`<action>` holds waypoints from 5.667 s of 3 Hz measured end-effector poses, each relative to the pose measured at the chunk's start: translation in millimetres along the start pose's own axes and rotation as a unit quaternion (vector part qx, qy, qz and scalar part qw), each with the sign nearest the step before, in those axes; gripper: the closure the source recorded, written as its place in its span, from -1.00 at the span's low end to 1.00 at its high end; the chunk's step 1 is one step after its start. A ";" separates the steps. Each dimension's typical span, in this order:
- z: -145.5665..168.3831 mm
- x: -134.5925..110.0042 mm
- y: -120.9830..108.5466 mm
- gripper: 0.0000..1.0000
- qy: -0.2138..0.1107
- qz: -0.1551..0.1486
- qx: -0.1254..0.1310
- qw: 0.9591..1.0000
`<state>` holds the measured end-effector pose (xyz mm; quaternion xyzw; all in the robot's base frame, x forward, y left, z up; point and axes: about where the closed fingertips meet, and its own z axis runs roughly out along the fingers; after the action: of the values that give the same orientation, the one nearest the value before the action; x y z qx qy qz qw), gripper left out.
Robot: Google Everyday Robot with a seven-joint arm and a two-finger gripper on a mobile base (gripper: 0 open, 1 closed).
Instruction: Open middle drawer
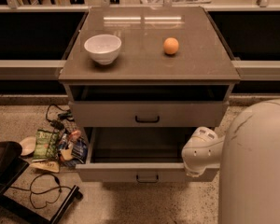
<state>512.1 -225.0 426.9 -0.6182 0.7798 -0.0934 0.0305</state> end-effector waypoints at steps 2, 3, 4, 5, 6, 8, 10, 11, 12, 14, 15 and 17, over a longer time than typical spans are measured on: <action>1.3 0.6 1.5 -1.00 0.001 0.000 -0.002 1.000; 2.4 0.0 3.5 -1.00 0.001 -0.001 -0.004 1.000; 13.3 -8.1 49.1 -0.48 -0.014 -0.021 -0.052 0.998; 19.8 -12.9 89.4 -0.02 -0.027 -0.027 -0.096 0.995; 16.2 -12.8 89.1 0.46 -0.027 -0.027 -0.096 0.995; 2.3 -6.7 97.7 1.00 -0.012 -0.014 -0.086 0.996; -16.0 3.8 104.3 1.00 0.001 0.004 -0.073 0.997; -16.1 3.5 103.8 1.00 0.001 0.004 -0.073 0.997; -19.8 3.7 103.1 1.00 0.001 0.004 -0.073 0.997; -19.8 3.7 103.1 1.00 0.001 0.004 -0.073 0.997; -20.1 3.8 103.1 1.00 0.001 0.004 -0.073 0.997; -20.6 4.0 103.2 0.69 0.001 0.004 -0.074 0.997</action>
Offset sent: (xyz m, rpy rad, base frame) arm -0.0007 -0.0002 -0.0007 -0.0003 0.0017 0.0000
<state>408.9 -204.1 428.5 -0.6156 0.7871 -0.0365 -0.0155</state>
